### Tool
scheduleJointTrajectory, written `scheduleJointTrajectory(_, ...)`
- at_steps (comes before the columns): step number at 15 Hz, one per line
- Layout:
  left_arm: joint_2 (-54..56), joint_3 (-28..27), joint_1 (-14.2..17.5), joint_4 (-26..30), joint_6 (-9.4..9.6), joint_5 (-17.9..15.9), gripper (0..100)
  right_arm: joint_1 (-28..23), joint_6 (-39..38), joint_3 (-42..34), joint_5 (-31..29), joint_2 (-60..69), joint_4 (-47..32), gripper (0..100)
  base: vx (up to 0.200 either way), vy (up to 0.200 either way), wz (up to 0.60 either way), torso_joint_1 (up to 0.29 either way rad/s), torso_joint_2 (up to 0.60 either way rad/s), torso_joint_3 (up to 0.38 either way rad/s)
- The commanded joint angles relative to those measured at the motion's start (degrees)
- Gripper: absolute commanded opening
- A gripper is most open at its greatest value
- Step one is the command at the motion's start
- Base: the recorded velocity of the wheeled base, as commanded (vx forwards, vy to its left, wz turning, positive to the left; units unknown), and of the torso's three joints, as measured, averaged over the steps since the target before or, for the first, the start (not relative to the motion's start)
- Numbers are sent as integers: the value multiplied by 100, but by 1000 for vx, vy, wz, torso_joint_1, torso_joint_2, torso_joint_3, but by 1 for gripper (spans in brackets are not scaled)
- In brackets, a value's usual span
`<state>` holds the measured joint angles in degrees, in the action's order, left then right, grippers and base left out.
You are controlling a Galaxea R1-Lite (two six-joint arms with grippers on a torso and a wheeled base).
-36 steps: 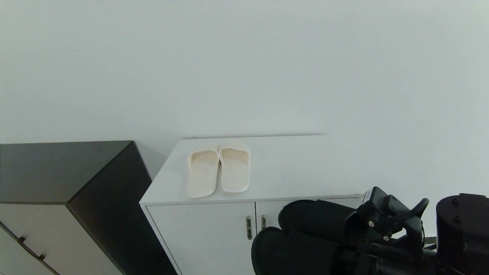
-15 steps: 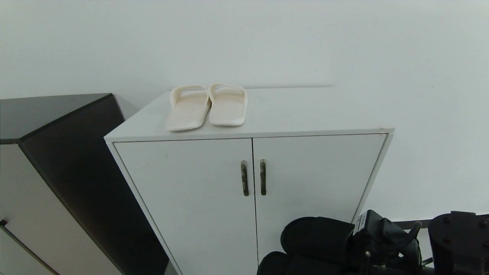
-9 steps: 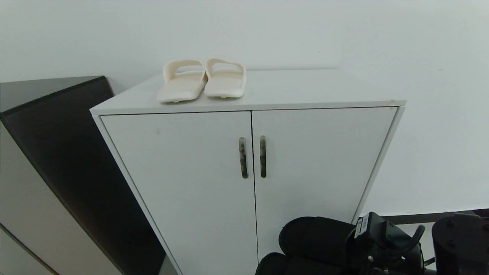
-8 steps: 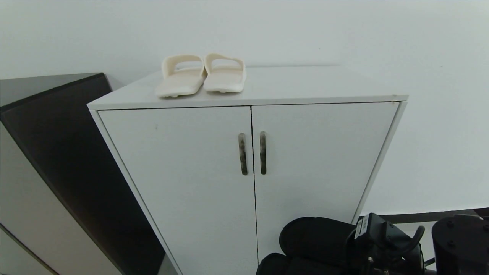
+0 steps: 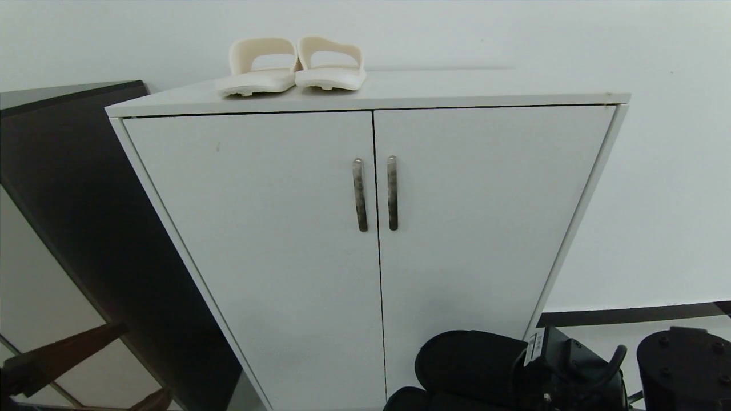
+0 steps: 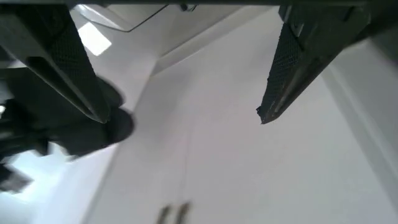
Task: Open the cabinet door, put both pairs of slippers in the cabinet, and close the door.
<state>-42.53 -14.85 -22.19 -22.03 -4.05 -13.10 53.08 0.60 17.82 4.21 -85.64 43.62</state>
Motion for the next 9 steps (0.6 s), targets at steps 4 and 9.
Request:
scheduleJointTrajectory(4, -1196, -642, -1446, -522, 18, -17, 100, 1, 116, -7, -16, 3, 42, 0, 0, 0, 0, 0, 0, 0)
scheduleJointTrajectory(9, -2057, -1126, -1939, -592, 0, -25, 100, 1, 116, -60, -25, -5, 358, 0, 0, 0, 0, 0, 0, 0)
